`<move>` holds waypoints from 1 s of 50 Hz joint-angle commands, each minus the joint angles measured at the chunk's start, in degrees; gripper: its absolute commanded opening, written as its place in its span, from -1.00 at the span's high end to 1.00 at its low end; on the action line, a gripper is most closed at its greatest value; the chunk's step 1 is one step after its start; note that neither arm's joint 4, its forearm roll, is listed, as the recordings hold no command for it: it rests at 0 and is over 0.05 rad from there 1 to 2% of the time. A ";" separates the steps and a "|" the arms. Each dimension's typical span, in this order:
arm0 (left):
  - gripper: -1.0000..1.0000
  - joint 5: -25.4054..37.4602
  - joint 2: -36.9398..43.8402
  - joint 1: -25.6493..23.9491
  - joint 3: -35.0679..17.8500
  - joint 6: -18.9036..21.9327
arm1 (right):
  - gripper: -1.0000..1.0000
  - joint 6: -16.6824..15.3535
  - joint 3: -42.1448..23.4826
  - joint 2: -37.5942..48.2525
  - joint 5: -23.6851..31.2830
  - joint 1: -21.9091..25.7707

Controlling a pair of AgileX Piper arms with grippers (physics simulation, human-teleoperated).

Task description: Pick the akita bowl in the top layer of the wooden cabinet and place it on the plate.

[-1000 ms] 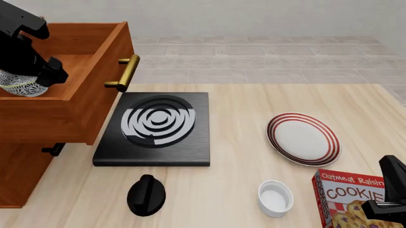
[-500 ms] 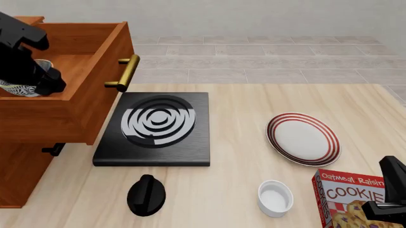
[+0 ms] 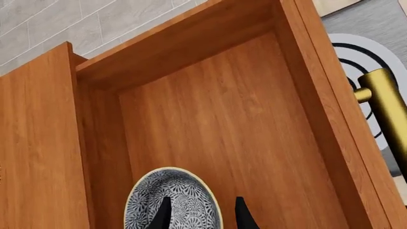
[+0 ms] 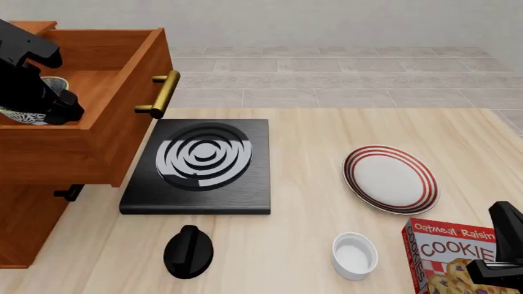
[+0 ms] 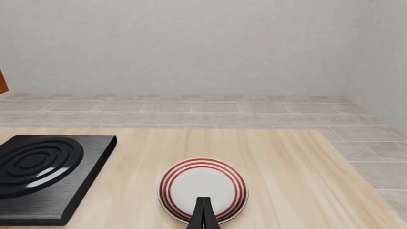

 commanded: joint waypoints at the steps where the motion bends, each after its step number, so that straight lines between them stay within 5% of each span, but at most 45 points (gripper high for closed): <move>1: -1.00 -0.53 0.55 0.27 1.44 0.09 | 1.00 0.09 0.00 -0.30 0.28 0.00; 6: -1.00 -1.13 0.40 0.32 2.27 0.58 | 1.00 0.16 0.00 -0.71 0.68 -0.01; 7: 1.00 -1.15 0.34 0.21 2.33 0.56 | 1.00 0.18 0.00 -0.77 0.73 -0.01; 26: 1.00 -1.80 -0.04 -2.05 1.73 0.69 | 1.00 0.42 0.04 0.01 -0.14 -0.06; 50: 1.00 -1.69 0.72 -5.88 -6.00 -1.46 | 1.00 0.25 0.03 0.09 -0.14 -0.05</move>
